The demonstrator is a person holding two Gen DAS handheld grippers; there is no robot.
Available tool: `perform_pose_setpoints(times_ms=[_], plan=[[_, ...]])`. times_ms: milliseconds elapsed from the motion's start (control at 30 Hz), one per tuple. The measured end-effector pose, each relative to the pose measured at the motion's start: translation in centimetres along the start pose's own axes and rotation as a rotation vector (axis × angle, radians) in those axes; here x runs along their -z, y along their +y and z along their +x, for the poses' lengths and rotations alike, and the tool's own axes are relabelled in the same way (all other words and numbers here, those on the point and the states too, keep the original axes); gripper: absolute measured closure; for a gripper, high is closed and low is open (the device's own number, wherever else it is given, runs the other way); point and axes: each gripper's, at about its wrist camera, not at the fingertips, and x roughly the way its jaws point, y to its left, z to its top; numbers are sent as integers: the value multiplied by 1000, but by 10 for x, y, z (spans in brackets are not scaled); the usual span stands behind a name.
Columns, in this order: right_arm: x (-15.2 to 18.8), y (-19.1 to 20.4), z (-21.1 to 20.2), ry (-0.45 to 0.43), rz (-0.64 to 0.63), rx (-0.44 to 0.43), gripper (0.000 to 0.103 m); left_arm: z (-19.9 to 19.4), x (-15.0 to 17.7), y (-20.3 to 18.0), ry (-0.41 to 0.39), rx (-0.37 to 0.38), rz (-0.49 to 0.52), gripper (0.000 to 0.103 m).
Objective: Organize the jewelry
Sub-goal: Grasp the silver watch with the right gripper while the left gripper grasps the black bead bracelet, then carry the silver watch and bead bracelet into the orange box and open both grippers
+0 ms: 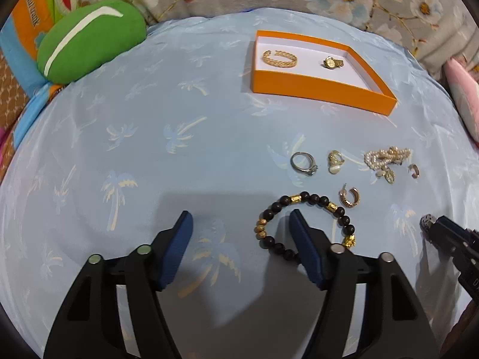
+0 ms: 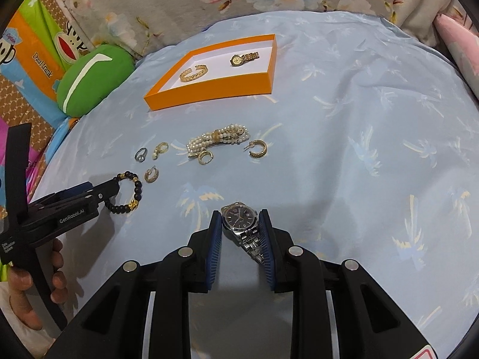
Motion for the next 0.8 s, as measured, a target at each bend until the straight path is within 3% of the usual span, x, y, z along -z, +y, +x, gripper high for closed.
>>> perform_pose_setpoints(times_ms=[100, 167, 233, 433, 800], plan=[[1, 4, 1, -1, -14, 6, 79, -2, -1, -4, -17, 11, 14, 66], [0, 7, 2, -1, -26, 7, 79, -3, -2, -4, -19, 43, 20, 86], [1, 10, 3, -1, -36, 9, 79, -3, -2, -4, -14, 71, 13, 96], [-1, 13, 1, -8, -30, -1, 79, -9, 0, -6, -5, 138, 1, 96], [-19, 16, -24, -76, -14, -30, 79, -49, -18, -19, -79, 214, 23, 96]])
